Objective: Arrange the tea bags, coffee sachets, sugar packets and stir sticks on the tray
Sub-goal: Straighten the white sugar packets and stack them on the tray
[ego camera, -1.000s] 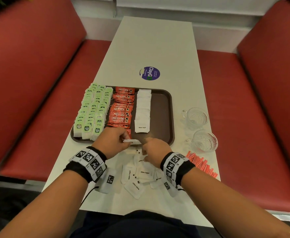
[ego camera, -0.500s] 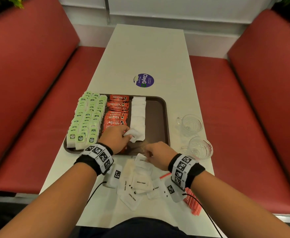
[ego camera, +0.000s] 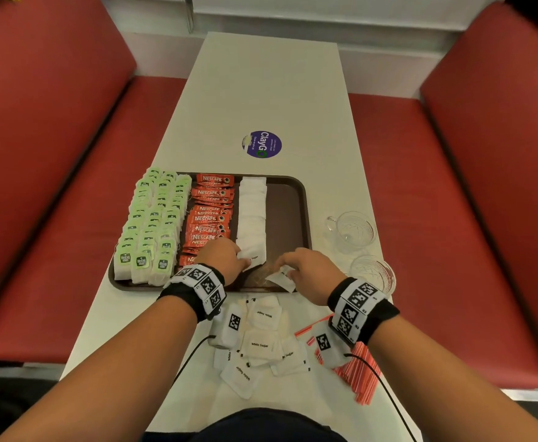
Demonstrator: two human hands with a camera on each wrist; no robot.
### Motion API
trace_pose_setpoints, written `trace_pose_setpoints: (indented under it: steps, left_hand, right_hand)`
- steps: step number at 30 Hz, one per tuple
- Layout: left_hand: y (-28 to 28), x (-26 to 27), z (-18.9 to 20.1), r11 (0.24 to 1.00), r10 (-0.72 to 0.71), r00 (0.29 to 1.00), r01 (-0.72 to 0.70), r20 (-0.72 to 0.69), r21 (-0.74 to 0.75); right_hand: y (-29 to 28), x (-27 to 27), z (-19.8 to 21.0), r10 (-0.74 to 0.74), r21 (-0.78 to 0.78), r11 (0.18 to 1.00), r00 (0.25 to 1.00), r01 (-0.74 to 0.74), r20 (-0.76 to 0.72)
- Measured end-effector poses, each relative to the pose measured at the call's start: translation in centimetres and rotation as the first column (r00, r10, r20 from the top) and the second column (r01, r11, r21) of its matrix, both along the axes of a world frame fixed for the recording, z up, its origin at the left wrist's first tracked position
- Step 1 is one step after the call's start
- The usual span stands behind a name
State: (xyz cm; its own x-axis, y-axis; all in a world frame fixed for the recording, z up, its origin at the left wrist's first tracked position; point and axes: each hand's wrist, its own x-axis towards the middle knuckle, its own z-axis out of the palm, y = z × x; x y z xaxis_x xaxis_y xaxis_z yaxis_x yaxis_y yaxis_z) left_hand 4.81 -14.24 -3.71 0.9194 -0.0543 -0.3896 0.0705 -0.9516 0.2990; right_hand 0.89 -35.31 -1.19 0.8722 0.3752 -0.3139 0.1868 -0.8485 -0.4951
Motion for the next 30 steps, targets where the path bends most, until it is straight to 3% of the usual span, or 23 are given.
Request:
trace_pose_setpoints:
  steps: [4,11,16,20,22,26,30]
  left_hand:
    - [-0.4,0.7,-0.4,0.992,-0.005,1.0,0.009,-0.027,0.128]
    - [-0.6,1.4,0.1,0.997,0.059,0.998,-0.059,-0.01,0.058]
    - [0.2,0.5,1.2,0.971,0.1,0.985,-0.067,0.139,-0.228]
    - [0.6,-0.2,1.8,0.873,0.028,0.994,0.026,0.102,-0.487]
    - [0.8,-0.5,1.8,0.841,-0.003,0.996,0.049,0.085,-0.539]
    - [1.3,-0.3,1.7,0.896,-0.046,0.995,0.082,0.092,-0.437]
    - [1.8,0.3,1.8,0.971,-0.185,0.982,0.179,-0.023,-0.155]
  right_hand:
    - [-0.1,0.1,-0.4,-0.086,0.06,0.995,0.996,0.086,0.005]
    - [0.4,0.6,0.1,-0.148,0.178,0.971,0.987,0.157,-0.063]
    - [1.1,0.9,-0.1,-0.196,0.228,0.956,0.98,0.184,0.033]
    - [1.9,1.2,-0.1,-0.239,0.289,0.932,0.97,0.22,0.033]
    - [2.2,1.4,0.1,-0.269,0.329,0.912,0.962,0.244,0.034]
    - [2.6,1.9,-0.1,-0.265,0.278,0.925,0.964,0.259,-0.017]
    - [2.6,2.6,-1.2,-0.206,0.024,0.978,0.977,0.207,-0.056]
